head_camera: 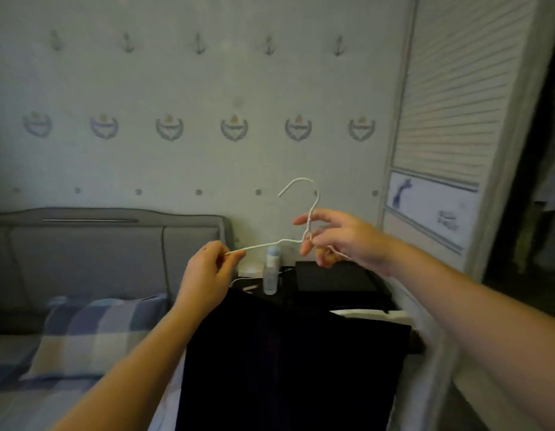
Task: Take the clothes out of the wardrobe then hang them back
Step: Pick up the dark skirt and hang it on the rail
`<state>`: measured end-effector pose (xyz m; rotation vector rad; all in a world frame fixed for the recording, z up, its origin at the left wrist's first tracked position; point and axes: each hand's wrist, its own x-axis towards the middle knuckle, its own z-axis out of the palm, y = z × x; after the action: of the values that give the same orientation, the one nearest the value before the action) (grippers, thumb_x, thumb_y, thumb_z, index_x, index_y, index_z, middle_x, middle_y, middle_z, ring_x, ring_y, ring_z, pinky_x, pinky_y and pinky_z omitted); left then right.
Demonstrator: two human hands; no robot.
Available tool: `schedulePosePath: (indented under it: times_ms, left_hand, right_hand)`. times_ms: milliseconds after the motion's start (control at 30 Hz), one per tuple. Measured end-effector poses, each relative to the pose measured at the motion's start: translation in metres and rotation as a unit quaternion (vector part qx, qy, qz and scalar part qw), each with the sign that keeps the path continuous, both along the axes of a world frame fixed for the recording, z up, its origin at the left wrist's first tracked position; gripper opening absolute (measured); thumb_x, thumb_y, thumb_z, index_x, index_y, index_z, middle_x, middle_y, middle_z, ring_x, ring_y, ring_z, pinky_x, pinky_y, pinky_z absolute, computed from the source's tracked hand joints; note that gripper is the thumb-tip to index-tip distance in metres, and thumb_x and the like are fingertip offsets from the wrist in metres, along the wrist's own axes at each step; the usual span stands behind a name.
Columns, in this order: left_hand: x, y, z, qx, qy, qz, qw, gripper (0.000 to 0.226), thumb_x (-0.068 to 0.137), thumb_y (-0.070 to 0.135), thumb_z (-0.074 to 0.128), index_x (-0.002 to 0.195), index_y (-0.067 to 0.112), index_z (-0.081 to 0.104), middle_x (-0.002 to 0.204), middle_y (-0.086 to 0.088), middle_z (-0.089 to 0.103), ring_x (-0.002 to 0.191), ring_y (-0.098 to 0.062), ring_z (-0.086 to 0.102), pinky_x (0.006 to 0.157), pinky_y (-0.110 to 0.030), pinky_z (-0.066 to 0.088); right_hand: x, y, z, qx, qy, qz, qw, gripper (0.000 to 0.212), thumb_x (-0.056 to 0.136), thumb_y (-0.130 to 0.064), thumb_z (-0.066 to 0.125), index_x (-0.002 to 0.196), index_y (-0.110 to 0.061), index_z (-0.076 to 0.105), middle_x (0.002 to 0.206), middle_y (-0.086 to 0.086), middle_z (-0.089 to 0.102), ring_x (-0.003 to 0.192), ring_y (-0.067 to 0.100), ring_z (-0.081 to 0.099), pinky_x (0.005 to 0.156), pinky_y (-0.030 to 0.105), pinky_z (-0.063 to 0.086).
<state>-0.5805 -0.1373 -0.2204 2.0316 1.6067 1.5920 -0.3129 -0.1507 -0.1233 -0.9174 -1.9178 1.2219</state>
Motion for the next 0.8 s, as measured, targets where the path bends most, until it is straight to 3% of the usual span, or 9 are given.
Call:
schedulePosePath:
  times_ms: [100,167,233,333,467,567,700,800]
  left_hand:
    - [0.075,0.030,0.010,-0.008,0.007,-0.061,0.998,0.032,0.093,0.042,0.061,0.072,0.020,0.055,0.069,0.000,0.057,0.063,-0.010,0.052,0.058,-0.026,0.042]
    - [0.125,0.050,0.014,-0.016,0.024,-0.100,0.995,0.028,0.093,0.046,0.059,0.075,0.024,0.060,0.074,0.005,0.062,0.070,-0.014,0.059,0.065,-0.038,0.050]
    - [0.175,0.067,0.018,-0.030,0.046,-0.142,0.988,0.027,0.092,0.053,0.057,0.083,0.028,0.063,0.083,0.009,0.065,0.079,-0.015,0.062,0.074,-0.043,0.053]
    - [0.245,0.086,0.022,-0.071,0.079,-0.217,0.970,0.032,0.092,0.056,0.055,0.110,0.030,0.063,0.111,0.006,0.065,0.101,-0.017,0.062,0.091,-0.043,0.051]
    - [0.322,0.095,0.033,-0.099,0.046,-0.349,0.931,0.047,0.095,0.051,0.055,0.136,0.028,0.050,0.135,0.006,0.054,0.125,-0.013,0.049,0.107,-0.036,0.040]
    - [0.366,0.101,0.045,-0.103,0.045,-0.420,0.901,0.050,0.097,0.049,0.050,0.140,0.025,0.047,0.134,0.010,0.050,0.125,-0.006,0.043,0.102,-0.026,0.033]
    - [0.416,0.121,0.065,-0.112,0.106,-0.499,0.853,0.059,0.091,0.063,0.037,0.136,0.027,0.051,0.134,0.008,0.056,0.123,-0.008,0.051,0.100,-0.026,0.036]
    - [0.447,0.134,0.084,-0.190,0.137,-0.575,0.784,0.068,0.083,0.071,0.028,0.126,0.028,0.059,0.123,0.005,0.065,0.116,-0.012,0.059,0.097,-0.029,0.045]
  right_hand:
    - [0.082,-0.008,0.013,-0.123,0.091,0.029,0.988,0.053,0.088,-0.024,0.048,0.139,-0.008,0.044,0.116,0.028,0.062,0.102,0.038,0.061,0.084,0.044,0.049]
    - [0.132,-0.017,0.017,-0.176,0.152,0.039,0.972,0.052,0.092,-0.034,0.042,0.139,-0.012,0.043,0.128,0.032,0.054,0.127,0.048,0.047,0.102,0.057,0.037]
    - [0.175,-0.027,0.018,-0.202,0.200,0.016,0.959,0.060,0.093,-0.051,0.041,0.138,-0.012,0.046,0.135,0.032,0.049,0.135,0.050,0.037,0.109,0.063,0.027]
    - [0.225,-0.044,0.019,-0.207,0.232,-0.049,0.949,0.089,0.081,-0.080,0.038,0.145,-0.018,0.042,0.141,0.032,0.046,0.135,0.047,0.040,0.110,0.067,0.023]
    - [0.277,-0.055,0.019,-0.201,0.243,-0.110,0.943,0.100,0.072,-0.094,0.025,0.150,-0.031,0.029,0.145,0.027,0.044,0.142,0.041,0.031,0.112,0.071,0.011]
    - [0.314,-0.058,0.018,-0.191,0.273,-0.150,0.931,0.102,0.070,-0.096,0.024,0.152,-0.034,0.024,0.148,0.024,0.042,0.145,0.038,0.024,0.111,0.073,0.008]
    - [0.351,-0.059,0.027,-0.154,0.303,-0.234,0.911,0.104,0.066,-0.097,0.030,0.151,-0.035,0.030,0.147,0.021,0.044,0.144,0.039,0.026,0.106,0.077,0.014]
    - [0.374,-0.055,0.043,-0.119,0.312,-0.278,0.901,0.104,0.066,-0.098,0.029,0.150,-0.036,0.032,0.148,0.020,0.044,0.144,0.038,0.027,0.105,0.078,0.014]
